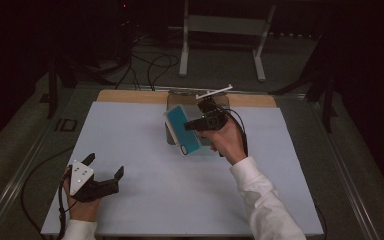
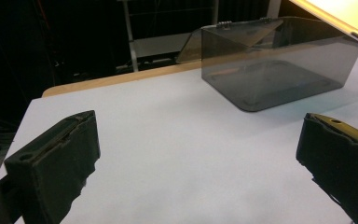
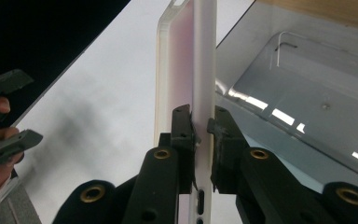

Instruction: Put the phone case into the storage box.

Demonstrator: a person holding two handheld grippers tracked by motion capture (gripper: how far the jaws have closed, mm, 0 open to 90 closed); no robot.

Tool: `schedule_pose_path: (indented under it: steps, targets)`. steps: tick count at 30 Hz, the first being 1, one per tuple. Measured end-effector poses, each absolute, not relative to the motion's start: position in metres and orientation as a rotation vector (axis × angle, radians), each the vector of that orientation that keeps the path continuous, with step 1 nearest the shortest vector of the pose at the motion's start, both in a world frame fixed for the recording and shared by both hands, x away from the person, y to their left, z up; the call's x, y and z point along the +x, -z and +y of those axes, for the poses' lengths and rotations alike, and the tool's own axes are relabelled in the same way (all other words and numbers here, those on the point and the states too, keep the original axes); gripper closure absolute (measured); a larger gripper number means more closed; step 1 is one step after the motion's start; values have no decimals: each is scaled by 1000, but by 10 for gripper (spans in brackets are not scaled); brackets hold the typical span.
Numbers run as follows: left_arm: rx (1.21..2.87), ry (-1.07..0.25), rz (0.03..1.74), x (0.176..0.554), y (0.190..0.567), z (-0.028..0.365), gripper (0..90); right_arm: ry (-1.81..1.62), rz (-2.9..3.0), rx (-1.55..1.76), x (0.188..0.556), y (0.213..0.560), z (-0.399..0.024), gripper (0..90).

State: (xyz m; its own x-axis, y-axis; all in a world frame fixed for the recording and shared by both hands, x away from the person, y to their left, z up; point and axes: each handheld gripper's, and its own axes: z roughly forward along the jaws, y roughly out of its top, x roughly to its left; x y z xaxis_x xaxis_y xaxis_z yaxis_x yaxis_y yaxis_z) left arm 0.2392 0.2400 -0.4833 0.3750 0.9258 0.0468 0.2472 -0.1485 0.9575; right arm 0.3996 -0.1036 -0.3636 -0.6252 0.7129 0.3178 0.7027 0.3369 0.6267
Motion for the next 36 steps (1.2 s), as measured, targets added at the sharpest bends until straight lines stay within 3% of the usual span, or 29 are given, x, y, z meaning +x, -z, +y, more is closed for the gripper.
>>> schedule_pose_path:
  steps: [36]
  targets:
    - [1634, -852, 1061, 239, 484, 239, 2, -1171, 2405, 1463, 429, 339, -111, 821]
